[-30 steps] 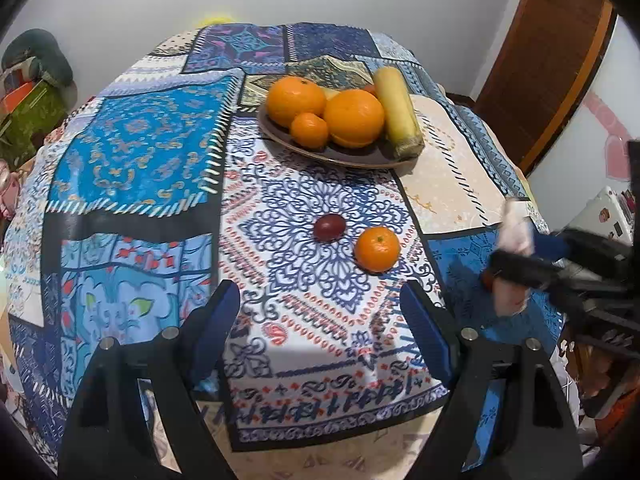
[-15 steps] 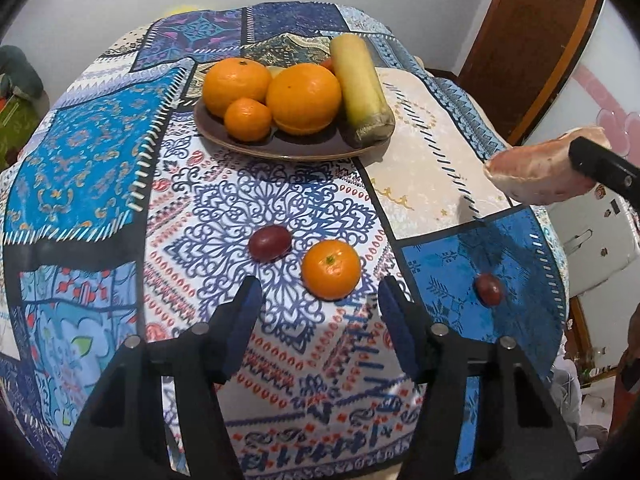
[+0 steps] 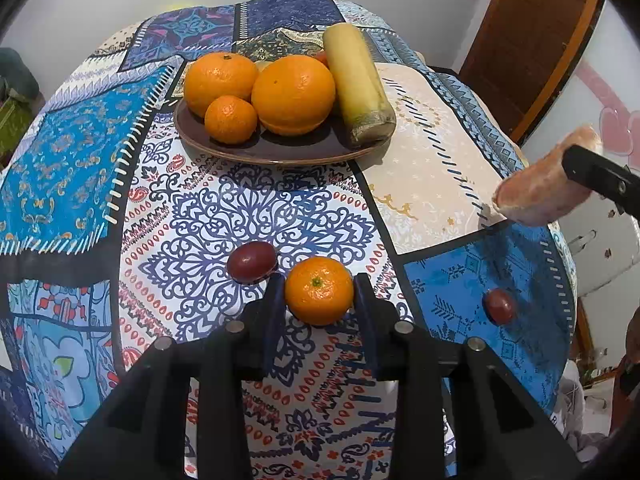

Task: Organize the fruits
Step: 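Carry the pomelo segment over the plate with the right gripper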

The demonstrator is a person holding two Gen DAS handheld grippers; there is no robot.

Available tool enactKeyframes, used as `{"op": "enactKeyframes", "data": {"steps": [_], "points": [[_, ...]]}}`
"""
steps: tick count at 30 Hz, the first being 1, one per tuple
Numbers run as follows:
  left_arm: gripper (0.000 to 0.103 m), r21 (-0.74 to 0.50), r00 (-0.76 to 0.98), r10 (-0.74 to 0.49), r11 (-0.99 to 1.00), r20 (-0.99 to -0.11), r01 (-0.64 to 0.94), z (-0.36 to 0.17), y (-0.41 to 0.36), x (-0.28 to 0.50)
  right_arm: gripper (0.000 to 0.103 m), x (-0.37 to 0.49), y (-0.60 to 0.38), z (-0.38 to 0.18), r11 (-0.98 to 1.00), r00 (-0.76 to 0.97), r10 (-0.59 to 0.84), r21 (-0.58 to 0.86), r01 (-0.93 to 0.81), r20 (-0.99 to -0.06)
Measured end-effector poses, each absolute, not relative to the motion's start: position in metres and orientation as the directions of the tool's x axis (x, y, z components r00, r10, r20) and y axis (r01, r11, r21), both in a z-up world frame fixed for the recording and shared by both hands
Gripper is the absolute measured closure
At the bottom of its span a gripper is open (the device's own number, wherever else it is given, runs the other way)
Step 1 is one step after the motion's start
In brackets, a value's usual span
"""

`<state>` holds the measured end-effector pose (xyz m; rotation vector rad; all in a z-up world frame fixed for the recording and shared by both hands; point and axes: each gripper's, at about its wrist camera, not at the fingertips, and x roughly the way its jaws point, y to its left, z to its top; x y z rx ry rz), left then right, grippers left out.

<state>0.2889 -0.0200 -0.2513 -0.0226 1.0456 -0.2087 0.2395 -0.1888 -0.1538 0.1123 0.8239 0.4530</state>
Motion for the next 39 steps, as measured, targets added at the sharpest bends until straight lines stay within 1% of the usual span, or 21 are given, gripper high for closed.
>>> {"op": "enactKeyframes", "data": {"steps": [5, 11, 17, 30, 39], "points": [[0.069, -0.113, 0.511, -0.180, 0.981, -0.841, 0.160, -0.240, -0.015, 0.286, 0.067, 0.244, -0.187, -0.152, 0.897, 0.592, 0.435, 0.267, -0.353, -0.678], [0.069, -0.120, 0.571, -0.182, 0.982, -0.801, 0.144, -0.214, 0.001, 0.289, 0.067, 0.254, -0.184, -0.144, 0.898, 0.609, 0.430, 0.251, -0.360, -0.667], [0.069, -0.111, 0.605, -0.167, 0.985, -0.779, 0.129, -0.201, 0.011, 0.307, 0.067, 0.267, -0.178, -0.134, 0.897, 0.627, 0.431, 0.232, -0.376, -0.649], [0.069, -0.101, 0.606, -0.167, 0.985, -0.778, 0.141, -0.212, 0.009, 0.354, 0.067, 0.318, -0.149, -0.134, 0.880, 0.623, 0.456, 0.219, -0.422, -0.636], [0.069, -0.106, 0.593, -0.168, 0.985, -0.788, 0.137, -0.226, 0.012, 0.370, 0.067, 0.346, -0.130, -0.155, 0.871, 0.582, 0.456, 0.204, -0.446, -0.674]]}}
